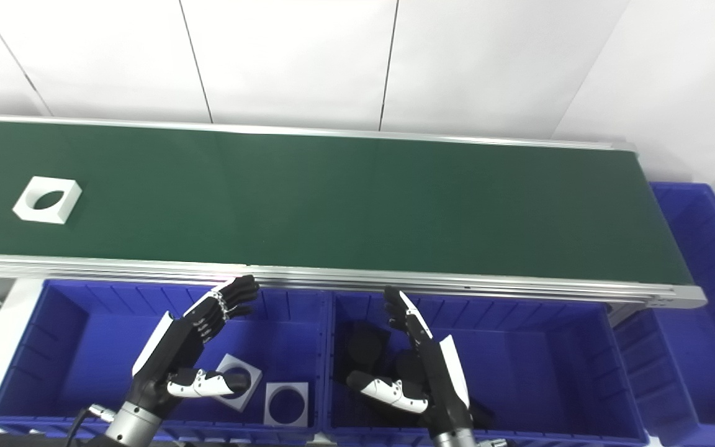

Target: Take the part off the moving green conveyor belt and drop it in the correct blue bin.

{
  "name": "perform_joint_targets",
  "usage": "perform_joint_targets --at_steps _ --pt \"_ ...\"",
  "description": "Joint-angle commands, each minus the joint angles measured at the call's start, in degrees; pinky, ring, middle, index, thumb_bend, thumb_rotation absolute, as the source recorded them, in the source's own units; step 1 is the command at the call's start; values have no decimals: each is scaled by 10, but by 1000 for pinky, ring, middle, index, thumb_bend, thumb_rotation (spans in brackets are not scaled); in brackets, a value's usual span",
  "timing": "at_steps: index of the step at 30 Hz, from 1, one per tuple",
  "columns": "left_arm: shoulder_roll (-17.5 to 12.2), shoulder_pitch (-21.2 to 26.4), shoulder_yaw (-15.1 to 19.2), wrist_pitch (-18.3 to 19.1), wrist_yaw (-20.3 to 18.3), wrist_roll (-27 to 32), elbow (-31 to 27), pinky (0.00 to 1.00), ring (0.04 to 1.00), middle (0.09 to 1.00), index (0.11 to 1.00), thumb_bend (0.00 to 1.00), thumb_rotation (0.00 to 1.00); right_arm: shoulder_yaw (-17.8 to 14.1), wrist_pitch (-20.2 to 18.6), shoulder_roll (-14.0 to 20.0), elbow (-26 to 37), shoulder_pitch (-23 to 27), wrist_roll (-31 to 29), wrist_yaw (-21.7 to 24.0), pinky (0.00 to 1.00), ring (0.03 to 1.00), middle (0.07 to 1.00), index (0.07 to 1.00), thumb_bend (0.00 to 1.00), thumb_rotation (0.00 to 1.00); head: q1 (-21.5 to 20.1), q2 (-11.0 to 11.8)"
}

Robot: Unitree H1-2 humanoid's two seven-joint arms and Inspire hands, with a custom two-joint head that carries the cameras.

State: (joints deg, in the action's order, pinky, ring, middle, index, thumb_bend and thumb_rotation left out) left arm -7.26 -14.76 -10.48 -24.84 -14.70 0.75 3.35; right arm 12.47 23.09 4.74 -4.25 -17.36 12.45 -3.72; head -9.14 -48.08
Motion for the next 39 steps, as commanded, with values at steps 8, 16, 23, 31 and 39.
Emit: perform_joint_targets --at_steps 8,16,23,31,39 --pt "2 7 4 -21 -4 6 -6 805 853 867 855 897 387 -4 37 -5 11 4 3 -6 825 875 901 911 921 501 1 0" --pt "3 7 6 -21 -7 8 -5 809 854 865 853 897 384 -3 37 -3 10 5 -3 -3 835 880 901 911 911 489 0 0" --pt "2 6 6 -21 -8 9 -8 823 865 870 856 891 379 -3 37 -4 11 4 -2 -4 834 879 902 912 913 494 0 0" --pt "6 5 0 -21 3 -7 5 821 860 862 854 904 386 3 38 5 0 4 -6 -8 827 875 899 911 900 488 72 34" --pt "10 8 -24 -21 31 -36 36 875 901 878 863 917 431 5 38 26 -2 0 -33 -2 852 883 902 913 870 415 162 87"
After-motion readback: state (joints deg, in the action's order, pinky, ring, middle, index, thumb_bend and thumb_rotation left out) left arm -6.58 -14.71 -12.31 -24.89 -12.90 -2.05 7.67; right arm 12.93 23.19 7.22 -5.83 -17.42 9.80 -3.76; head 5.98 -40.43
